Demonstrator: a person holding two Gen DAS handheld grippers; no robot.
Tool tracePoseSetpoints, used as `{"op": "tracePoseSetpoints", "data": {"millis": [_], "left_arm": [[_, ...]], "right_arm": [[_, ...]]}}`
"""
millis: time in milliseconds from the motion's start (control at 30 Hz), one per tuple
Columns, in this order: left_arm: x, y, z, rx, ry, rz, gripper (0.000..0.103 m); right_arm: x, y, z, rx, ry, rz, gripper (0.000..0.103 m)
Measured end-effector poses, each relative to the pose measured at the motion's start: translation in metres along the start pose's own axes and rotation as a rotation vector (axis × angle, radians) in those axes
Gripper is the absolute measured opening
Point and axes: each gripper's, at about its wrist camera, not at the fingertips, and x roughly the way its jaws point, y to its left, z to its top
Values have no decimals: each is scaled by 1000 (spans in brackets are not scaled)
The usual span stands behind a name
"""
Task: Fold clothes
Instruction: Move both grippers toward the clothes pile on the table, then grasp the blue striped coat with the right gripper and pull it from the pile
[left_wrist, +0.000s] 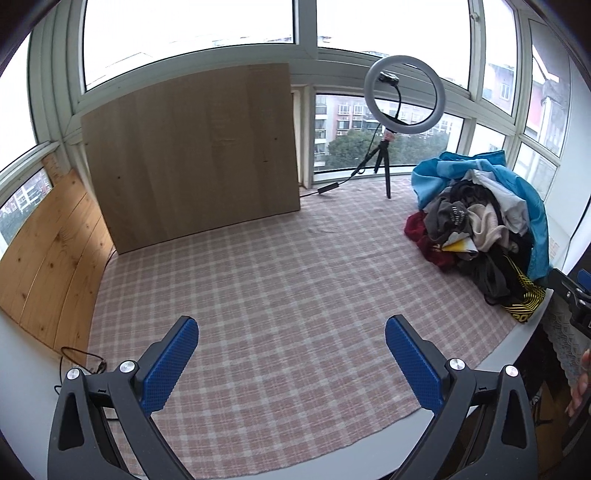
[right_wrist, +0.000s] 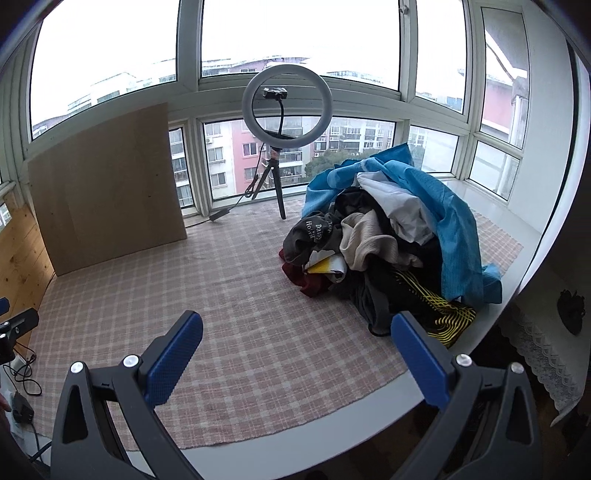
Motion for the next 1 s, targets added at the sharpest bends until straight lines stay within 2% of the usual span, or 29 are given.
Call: {"op": "tracePoseSetpoints", "data": {"millis": [133,300,633,867,1000], "left_arm": [[4,-16,7,10,-9,23,102],[14,-38,17,-16,-6,60,102],[29,-102,50,-77,0,146,102],[40,-134,68,-102,7,203,102],[44,-139,74,-129,14,245,102]], "right_arm": [[12,-19,10,8,6,-23,103],[31,-42,25,-22,-7,-12,103],[89,-110,72,-44,-1,111,103],[136,-179,130,-27,-16,194,103],[181,-216,179,-66,-21,132,103]]}}
